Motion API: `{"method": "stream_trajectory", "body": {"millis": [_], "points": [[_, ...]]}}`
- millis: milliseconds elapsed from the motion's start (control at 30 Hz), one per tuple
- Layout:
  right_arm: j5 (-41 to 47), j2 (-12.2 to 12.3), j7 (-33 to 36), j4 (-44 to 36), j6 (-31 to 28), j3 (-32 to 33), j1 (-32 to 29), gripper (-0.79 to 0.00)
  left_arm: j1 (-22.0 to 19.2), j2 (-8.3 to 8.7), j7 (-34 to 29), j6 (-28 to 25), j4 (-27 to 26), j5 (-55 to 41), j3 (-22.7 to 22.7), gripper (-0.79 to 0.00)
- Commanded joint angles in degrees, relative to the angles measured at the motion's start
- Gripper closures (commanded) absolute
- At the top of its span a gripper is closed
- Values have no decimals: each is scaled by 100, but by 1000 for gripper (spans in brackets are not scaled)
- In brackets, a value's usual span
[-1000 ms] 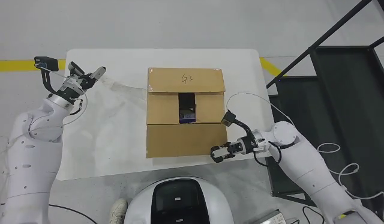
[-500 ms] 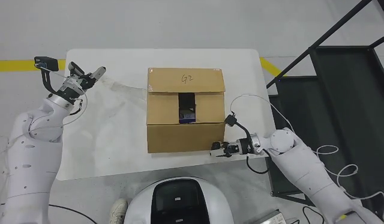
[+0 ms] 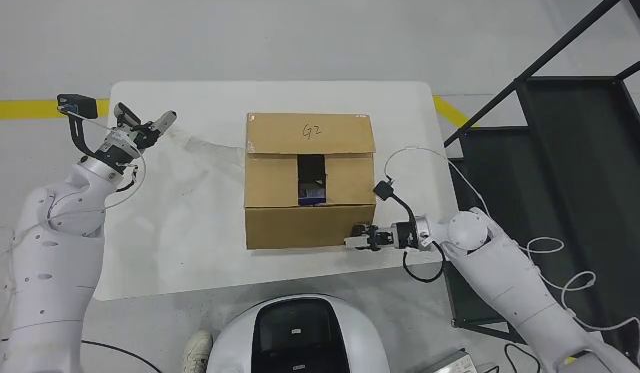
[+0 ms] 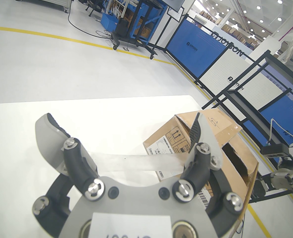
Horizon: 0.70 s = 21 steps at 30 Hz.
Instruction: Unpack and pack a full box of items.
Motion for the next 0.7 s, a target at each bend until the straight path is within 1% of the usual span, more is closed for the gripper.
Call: {"method": "stream_trajectory", "body": {"millis": [0, 67, 133, 167, 300, 333, 433, 533, 667], "points": [[440, 44, 253, -102, 81, 204, -10, -785, 0, 0, 0, 0, 0, 0, 0, -785], [671, 83, 394, -147, 183, 401, 22, -785, 0, 0, 0, 0, 0, 0, 0, -785], [1154, 89, 430, -116, 290, 537, 48, -785, 0, 0, 0, 0, 0, 0, 0, -785], [1261, 96, 476, -33, 332, 604, 104, -785, 0, 0, 0, 0, 0, 0, 0, -785], [1262, 107, 332, 374, 396, 792, 331, -785, 0, 0, 0, 0, 0, 0, 0, -785], [1302, 107, 280, 451, 376, 835, 361, -785, 25, -3, 7, -3, -81, 9, 27, -785], [1390, 114, 107, 647, 283, 993, 384, -785, 40, -14, -113, -320, -214, -264, 155, -785], [1482, 127, -77, 733, 213, 1163, 316, -785, -2, -22, -347, -792, -248, -626, 318, -785], [1526, 155, -196, 761, 184, 1376, 177, -785, -29, -39, -741, -1399, -166, -1414, 589, -785]]}}
